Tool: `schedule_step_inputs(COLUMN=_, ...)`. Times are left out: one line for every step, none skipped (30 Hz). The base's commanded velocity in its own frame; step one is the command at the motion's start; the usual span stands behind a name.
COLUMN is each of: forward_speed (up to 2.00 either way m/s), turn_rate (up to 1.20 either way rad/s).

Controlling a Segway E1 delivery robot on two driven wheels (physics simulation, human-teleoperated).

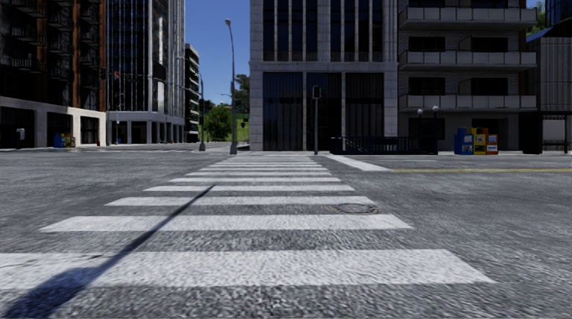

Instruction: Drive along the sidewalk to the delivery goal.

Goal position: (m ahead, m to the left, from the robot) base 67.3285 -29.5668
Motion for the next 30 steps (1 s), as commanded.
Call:
schedule_step_inputs(forward_speed=2.00, turn_rate=0.00)
schedule_step_inputs(forward_speed=2.00, turn_rate=0.00)
schedule_step_inputs(forward_speed=2.00, turn_rate=0.00)
schedule_step_inputs(forward_speed=2.00, turn_rate=0.01)
schedule_step_inputs(forward_speed=2.00, turn_rate=0.16)
schedule_step_inputs(forward_speed=2.00, turn_rate=0.32)
schedule_step_inputs(forward_speed=2.00, turn_rate=0.32)
schedule_step_inputs(forward_speed=2.00, turn_rate=0.39)
schedule_step_inputs(forward_speed=2.00, turn_rate=0.40)
schedule_step_inputs(forward_speed=2.00, turn_rate=0.40)
schedule_step_inputs(forward_speed=2.00, turn_rate=0.41)
schedule_step_inputs(forward_speed=2.00, turn_rate=0.38)
schedule_step_inputs(forward_speed=2.00, turn_rate=0.26)
schedule_step_inputs(forward_speed=2.00, turn_rate=0.18)
schedule_step_inputs(forward_speed=2.00, turn_rate=0.18)
schedule_step_inputs(forward_speed=2.00, turn_rate=0.08)
schedule_step_inputs(forward_speed=2.00, turn_rate=0.00)
schedule_step_inputs(forward_speed=2.00, turn_rate=0.00)
schedule_step_inputs(forward_speed=2.00, turn_rate=0.00)
schedule_step_inputs(forward_speed=2.00, turn_rate=0.00)
schedule_step_inputs(forward_speed=2.00, turn_rate=0.00)
schedule_step_inputs(forward_speed=2.00, turn_rate=0.00)
schedule_step_inputs(forward_speed=2.00, turn_rate=0.00)
schedule_step_inputs(forward_speed=2.00, turn_rate=0.00)
schedule_step_inputs(forward_speed=2.00, turn_rate=0.00)
schedule_step_inputs(forward_speed=2.00, turn_rate=0.00)
schedule_step_inputs(forward_speed=2.00, turn_rate=0.00)
schedule_step_inputs(forward_speed=2.00, turn_rate=0.00)
schedule_step_inputs(forward_speed=2.00, turn_rate=0.00)
schedule_step_inputs(forward_speed=2.00, turn_rate=0.00)
